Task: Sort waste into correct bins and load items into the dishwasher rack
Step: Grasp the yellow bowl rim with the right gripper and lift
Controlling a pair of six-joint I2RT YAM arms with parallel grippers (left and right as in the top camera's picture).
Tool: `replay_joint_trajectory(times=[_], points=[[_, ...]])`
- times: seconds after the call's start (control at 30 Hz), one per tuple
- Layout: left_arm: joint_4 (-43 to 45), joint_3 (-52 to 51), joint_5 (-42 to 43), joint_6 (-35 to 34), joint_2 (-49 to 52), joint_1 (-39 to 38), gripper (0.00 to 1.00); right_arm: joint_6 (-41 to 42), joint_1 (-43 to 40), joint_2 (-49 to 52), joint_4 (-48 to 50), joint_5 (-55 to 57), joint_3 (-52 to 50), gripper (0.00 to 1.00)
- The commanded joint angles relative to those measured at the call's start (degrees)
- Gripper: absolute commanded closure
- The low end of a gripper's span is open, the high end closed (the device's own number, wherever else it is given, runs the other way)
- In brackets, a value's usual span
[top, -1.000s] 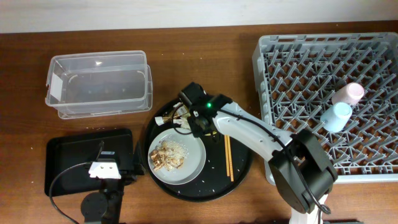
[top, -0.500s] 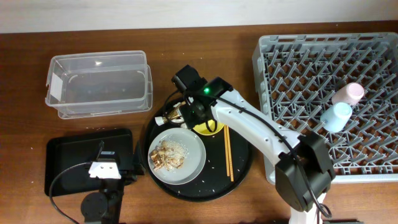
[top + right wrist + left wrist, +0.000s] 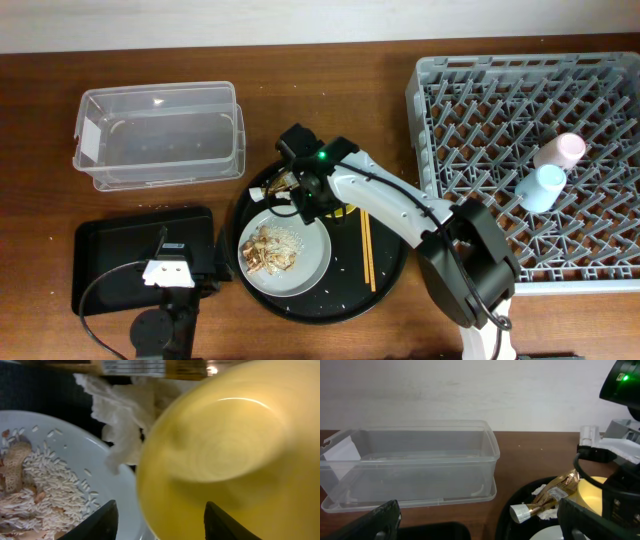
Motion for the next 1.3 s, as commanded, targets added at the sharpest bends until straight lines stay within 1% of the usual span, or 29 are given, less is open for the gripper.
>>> replay_joint_trajectory(times=[0.0, 0.07, 0.1, 0.13, 0.2, 0.3, 0.4, 0.53, 0.63, 0.73, 0.8, 0.87, 0.97, 1.13, 1.2, 1.27], points=[[-0.35, -0.15, 0.24, 0.9, -0.24, 0.26, 0.0, -0.76, 1.53, 0.81, 0.68, 2.43, -1.16, 0.46], [-0.35, -0.15, 0.24, 0.9, -0.24, 0.26, 0.0, -0.79, 1.55, 0.81, 1.51, 4.0, -1.64, 0.46], [-0.35, -0.15, 0.24, 0.9, -0.24, 0.26, 0.0, -0.76, 1.55, 0.81, 1.79, 4.28, -1.64, 0.5], [-0.35, -0.15, 0.24, 0.9, -0.24, 0.26, 0.01, -0.76, 1.51, 0.81, 2.23, 4.26, -1.64, 0.56], [-0.35, -0.15, 0.24, 0.9, -0.24, 0.26, 0.0, -0.79, 1.51, 0.81, 2.67, 4.26, -1.64, 0.59], [-0.35, -0.15, 0.24, 0.9, -0.24, 0.26, 0.0, -0.79, 1.51, 0.92, 3.67, 4.5, -2.32, 0.59], [-0.35, -0.15, 0.24, 0.87, -0.24, 0.26, 0.0, -0.72, 1.51, 0.92, 4.02, 4.7, -2.71, 0.62], [-0.35, -0.15, 0.24, 0.87, -0.24, 0.26, 0.0, -0.61, 1.51, 0.96, 4.07, 4.9, -2.78, 0.62], [-0.35, -0.15, 0.24, 0.9, -0.24, 0.26, 0.0, -0.59, 1.51, 0.98, 4.09, 5.11, -2.82, 0.71], [-0.35, -0.15, 0.24, 0.9, -0.24, 0.26, 0.0, -0.59, 1.51, 0.9, 4.04, 5.09, -2.75, 0.75], [-0.35, -0.15, 0.24, 0.9, -0.24, 0.26, 0.0, -0.59, 1.51, 0.9, 3.48, 5.09, -2.25, 0.85], [-0.35, -0.15, 0.24, 0.9, -0.24, 0.26, 0.0, -0.59, 1.49, 0.81, 1.46, 5.2, -0.52, 0.96], [-0.35, -0.15, 0.24, 0.9, -0.24, 0.26, 0.0, -0.61, 1.16, 0.26, -2.56, 5.38, 3.93, 0.96], [-0.35, -0.15, 0.24, 0.87, -0.24, 0.26, 0.0, -0.61, -2.32, -1.62, -13.57, 7.15, 16.52, 0.96], [-0.35, -0.15, 0.24, 0.87, -0.24, 0.26, 0.0, -0.61, -5.07, -2.38, -18.69, 7.5, 22.71, 0.96], [-0.35, -0.15, 0.24, 0.9, -0.24, 0.26, 0.0, -0.61, -9.81, -3.67, -24.11, 7.48, 29.97, 0.96]])
